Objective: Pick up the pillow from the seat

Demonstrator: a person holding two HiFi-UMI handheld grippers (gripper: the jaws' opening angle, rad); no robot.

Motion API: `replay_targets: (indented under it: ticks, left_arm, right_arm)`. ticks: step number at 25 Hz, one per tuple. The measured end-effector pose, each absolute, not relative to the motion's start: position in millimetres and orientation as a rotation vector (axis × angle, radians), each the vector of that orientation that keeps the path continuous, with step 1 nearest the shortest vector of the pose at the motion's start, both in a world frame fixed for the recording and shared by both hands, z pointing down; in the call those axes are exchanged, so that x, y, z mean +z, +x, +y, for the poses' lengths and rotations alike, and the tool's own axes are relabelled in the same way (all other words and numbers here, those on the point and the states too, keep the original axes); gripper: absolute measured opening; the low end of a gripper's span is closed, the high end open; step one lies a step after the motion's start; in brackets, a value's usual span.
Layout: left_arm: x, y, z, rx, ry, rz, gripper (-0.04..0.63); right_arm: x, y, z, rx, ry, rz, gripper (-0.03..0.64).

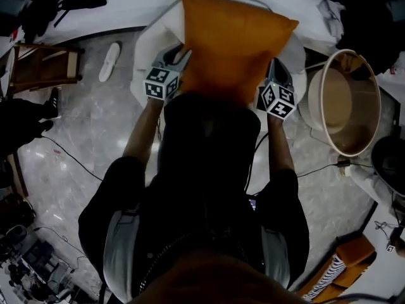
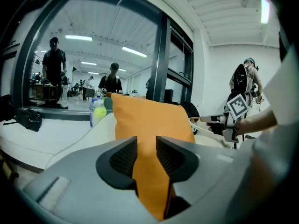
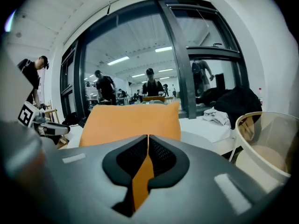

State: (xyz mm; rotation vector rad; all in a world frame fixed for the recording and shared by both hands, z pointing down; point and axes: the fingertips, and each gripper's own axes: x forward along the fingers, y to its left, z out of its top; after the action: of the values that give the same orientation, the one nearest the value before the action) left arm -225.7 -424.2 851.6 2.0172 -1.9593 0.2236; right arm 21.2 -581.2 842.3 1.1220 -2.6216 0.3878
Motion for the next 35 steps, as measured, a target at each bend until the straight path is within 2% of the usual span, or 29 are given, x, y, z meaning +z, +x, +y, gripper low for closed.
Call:
replay_targets:
  ticks: [3,8,12,14,17,19,22,25,35]
  left_arm:
    - [879.6,-236.3,-429.2,0.156,2.044,-1.976,0.147]
    - [914.1,-229.4,-434.5,0.107,2.16,-1.918,0.239]
    - [933.5,-223.4,-428.6,0.13,2.232,-1.875,0.318]
    - [945.4,-220.6,-426.4,0.141,2.246,-1.835,0.377]
    - [962.7,-217.4,-422.8,0.161,2.242,-1.777,0.454]
    - [968.8,-215.7,-419.6,0.178,2.244,-1.751,0.486]
    - [976.1,-212.7,-418.4,0.199,2.262,-1.705,0.523]
    - [990.8,-207.6,-421.4,0.196,2.271,-1.603,0.528]
    - [1017.9,-209.3,-444.6,0.101,2.245,-1.506,0.527]
  right_arm:
    - [876.4,24.8,-588.4,0.336,1.119,-2.661,0.012]
    - [915.7,43.3,-591.7,0.255,1.143,-2.73,0.018]
    - [928.7,38.8,-573.9,0.164,0.953,-2.795,0.044]
    - [937.8,35.2,-567.0,0.25,0.817,-2.83,0.115]
    - [956.7,36.5,-568.2,0.438,0.705,-2.838,0.276]
    - [967.7,36.8,-571.1,0.508,0.672,-2.834,0.422]
    - [981.2,32.4,-570.8,0.483,0.583,-2.82,0.506]
    - [993.5,27.4,-568.5,0.464,0.457,-2.811,0.522]
    - [1022.0,3.9,-587.0,0.726,0.254,-2.82,0.518]
